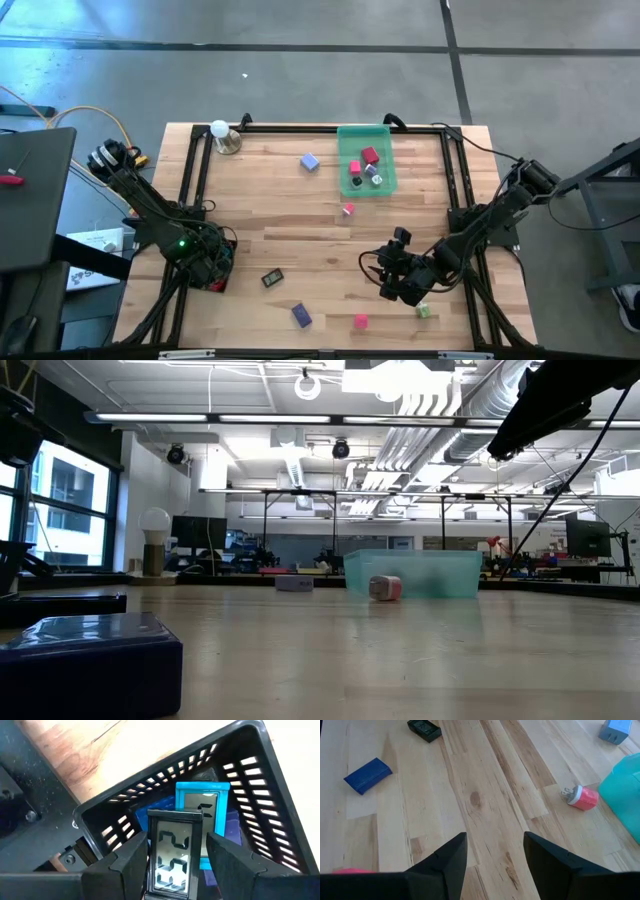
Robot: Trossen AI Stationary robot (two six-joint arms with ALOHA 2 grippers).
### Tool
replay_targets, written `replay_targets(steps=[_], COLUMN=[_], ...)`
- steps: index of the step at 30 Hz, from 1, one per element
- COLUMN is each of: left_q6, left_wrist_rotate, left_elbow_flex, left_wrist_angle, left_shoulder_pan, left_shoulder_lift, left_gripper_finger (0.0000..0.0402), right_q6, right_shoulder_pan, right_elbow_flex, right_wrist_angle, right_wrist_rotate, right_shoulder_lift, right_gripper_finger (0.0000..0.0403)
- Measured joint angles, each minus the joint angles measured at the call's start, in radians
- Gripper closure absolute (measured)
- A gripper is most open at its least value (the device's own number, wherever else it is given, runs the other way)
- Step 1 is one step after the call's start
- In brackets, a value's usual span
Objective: Pick & Place Office items
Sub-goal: Put the purple charger adapter into the green bin
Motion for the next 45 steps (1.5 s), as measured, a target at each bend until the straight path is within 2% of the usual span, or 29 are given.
replay_targets(steps=[4,19,38,45], left_q6=[0.07,-0.077,-0.061,-0.101], left_wrist_rotate=[0.0,0.015,0.051,0.085], left_elbow_flex=[0.0,0.0,0.0,0.0], left_wrist_angle=[0.0,-0.026,-0.016,-0.006], left_shoulder_pan=[0.0,0.012,0.013,0.018], left_shoulder_lift=[0.0,0.0,0.0,0.0], left_gripper_finger=[0.0206,0.0206,0.0205,0.0163], right_q6=[0.0,0.0,0.0,0.0], right_shoulder_pan=[0.0,0.0,0.0,0.0], right_elbow_flex=[0.0,0.0,0.0,0.0], right_wrist_angle=[0.0,0.0,0.0,0.0], right_wrist_rotate=[0.0,0.0,-0.001,-0.001], right_shoulder_lift=[0.0,0.0,0.0,0.0], right_gripper_finger=[0.022,0.022,0.022,0.022])
